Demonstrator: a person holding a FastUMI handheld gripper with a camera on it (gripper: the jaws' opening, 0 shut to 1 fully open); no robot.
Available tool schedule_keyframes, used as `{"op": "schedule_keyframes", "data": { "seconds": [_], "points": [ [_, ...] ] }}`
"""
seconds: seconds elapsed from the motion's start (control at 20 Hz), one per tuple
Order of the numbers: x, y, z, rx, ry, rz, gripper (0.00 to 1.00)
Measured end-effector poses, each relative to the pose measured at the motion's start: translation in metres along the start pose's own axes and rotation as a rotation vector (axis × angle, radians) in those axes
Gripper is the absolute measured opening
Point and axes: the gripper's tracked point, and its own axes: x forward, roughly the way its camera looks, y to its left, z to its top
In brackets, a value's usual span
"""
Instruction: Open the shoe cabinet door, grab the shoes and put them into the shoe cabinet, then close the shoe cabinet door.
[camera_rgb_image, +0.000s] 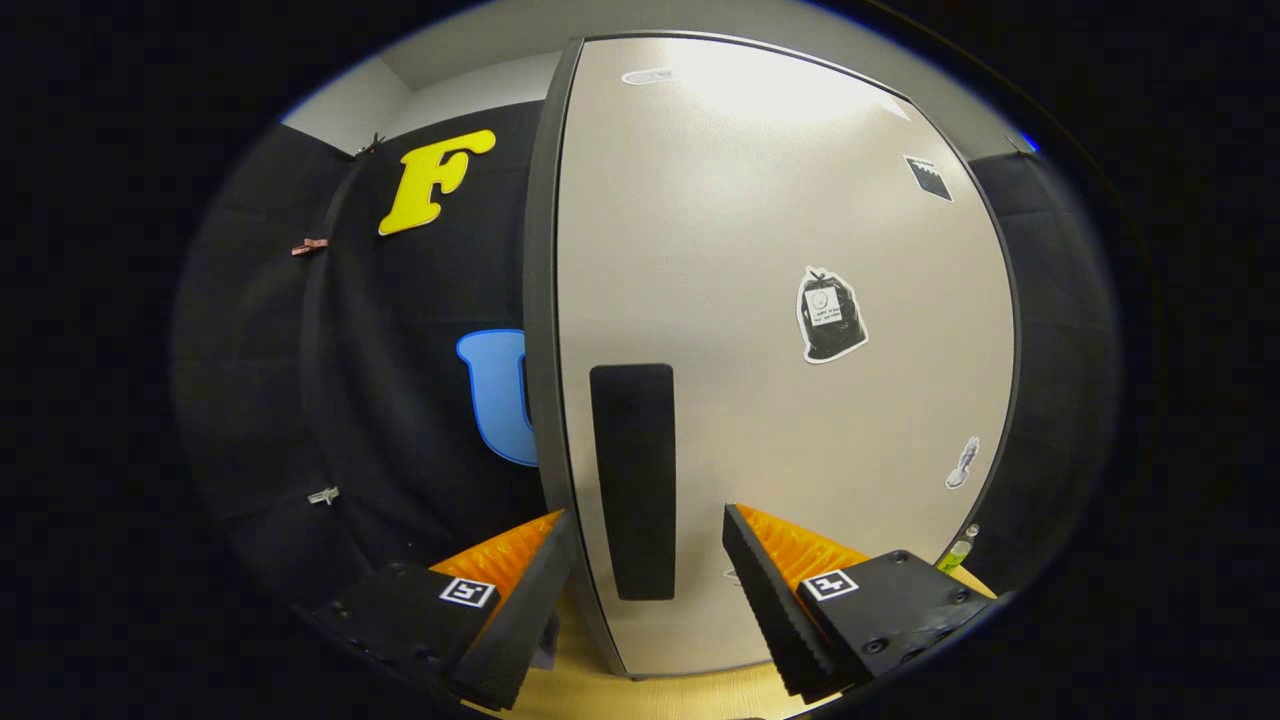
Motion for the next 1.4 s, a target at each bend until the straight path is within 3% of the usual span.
{"op": "schedule_keyframes", "data": {
  "seconds": [0.15, 0.3, 0.4, 0.55, 0.6, 0.7, 1.4],
  "points": [
    [0.004, -0.001, 0.003, 0.000, -0.017, -0.013, 0.79],
    [0.006, -0.003, 0.001, -0.008, -0.015, -0.028, 0.79],
    [0.007, -0.003, 0.001, -0.008, -0.016, -0.033, 0.48],
    [0.003, -0.001, 0.003, -0.017, -0.024, -0.025, 0.49],
    [0.008, 0.001, 0.000, -0.015, -0.019, -0.026, 0.38],
    [0.007, 0.001, -0.001, -0.016, -0.017, -0.020, 0.34],
    [-0.054, -0.002, 0.003, -0.036, 0.021, 0.033, 0.34]
  ]
}}
